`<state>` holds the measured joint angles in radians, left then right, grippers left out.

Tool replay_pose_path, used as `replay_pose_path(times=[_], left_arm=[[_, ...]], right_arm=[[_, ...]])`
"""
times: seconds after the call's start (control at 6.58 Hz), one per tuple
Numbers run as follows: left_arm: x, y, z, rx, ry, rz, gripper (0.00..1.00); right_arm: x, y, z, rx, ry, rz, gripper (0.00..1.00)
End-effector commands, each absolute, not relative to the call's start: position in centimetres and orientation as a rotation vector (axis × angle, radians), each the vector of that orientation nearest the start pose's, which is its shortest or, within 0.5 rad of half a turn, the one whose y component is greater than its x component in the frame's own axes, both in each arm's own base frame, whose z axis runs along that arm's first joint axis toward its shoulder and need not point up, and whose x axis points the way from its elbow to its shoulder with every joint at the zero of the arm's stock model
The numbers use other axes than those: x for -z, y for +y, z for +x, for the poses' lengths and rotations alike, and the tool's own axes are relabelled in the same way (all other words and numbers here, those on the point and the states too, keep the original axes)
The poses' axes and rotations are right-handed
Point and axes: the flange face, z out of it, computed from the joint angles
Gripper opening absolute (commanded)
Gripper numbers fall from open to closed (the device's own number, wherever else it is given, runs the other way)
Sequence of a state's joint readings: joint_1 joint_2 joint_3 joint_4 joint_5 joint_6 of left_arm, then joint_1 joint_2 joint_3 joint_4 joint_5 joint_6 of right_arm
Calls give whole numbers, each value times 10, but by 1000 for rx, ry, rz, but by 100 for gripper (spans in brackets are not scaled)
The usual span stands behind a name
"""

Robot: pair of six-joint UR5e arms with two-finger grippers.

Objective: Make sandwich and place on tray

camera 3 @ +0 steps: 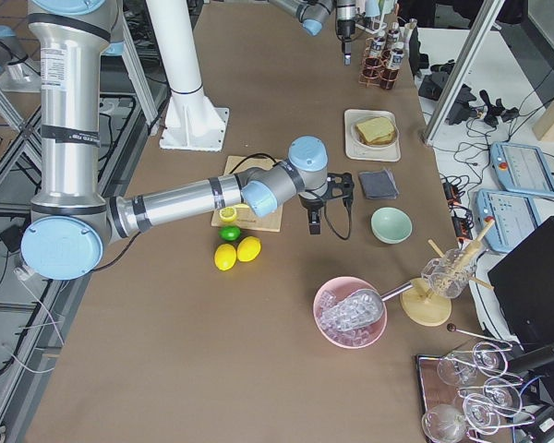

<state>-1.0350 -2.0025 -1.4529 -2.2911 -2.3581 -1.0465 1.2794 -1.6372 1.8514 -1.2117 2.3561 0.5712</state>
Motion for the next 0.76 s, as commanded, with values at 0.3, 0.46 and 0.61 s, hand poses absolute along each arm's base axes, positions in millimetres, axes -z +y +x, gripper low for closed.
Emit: replay_pose_path(times=[0.3, 0.46, 0.61], left_arm=[[-543, -519, 113, -115, 996, 273, 97], [-561, -520, 81, -182, 937, 290, 97], [-580, -522, 44, -237, 879, 267, 97]], right_arm=[[-580, -480, 0, 42, -818, 162, 100], [-586, -479, 17, 55, -803, 150, 100], [-596, -479, 25, 85, -768, 160, 100]])
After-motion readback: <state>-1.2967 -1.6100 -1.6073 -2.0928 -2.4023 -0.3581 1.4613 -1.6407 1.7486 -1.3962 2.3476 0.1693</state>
